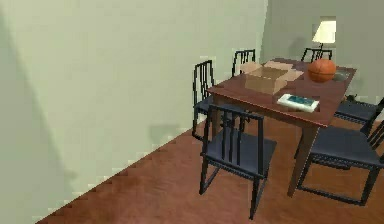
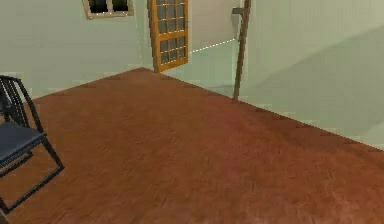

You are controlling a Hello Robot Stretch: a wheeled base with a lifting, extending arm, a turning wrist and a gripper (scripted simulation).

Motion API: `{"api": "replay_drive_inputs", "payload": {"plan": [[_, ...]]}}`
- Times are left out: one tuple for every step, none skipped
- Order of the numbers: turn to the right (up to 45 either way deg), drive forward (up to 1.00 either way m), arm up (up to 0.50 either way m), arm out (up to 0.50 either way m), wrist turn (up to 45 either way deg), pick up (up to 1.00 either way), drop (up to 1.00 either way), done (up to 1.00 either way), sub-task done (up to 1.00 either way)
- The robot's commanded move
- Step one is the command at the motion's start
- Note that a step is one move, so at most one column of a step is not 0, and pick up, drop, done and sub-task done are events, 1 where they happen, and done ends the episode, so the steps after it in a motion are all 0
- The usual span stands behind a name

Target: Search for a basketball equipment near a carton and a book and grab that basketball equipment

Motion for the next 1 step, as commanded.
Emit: {"api": "replay_drive_inputs", "payload": {"plan": [[0.0, 0.5, 0.0, 0.0, 0.0, 0.0, 0.0, 0.0, 0.0]]}}
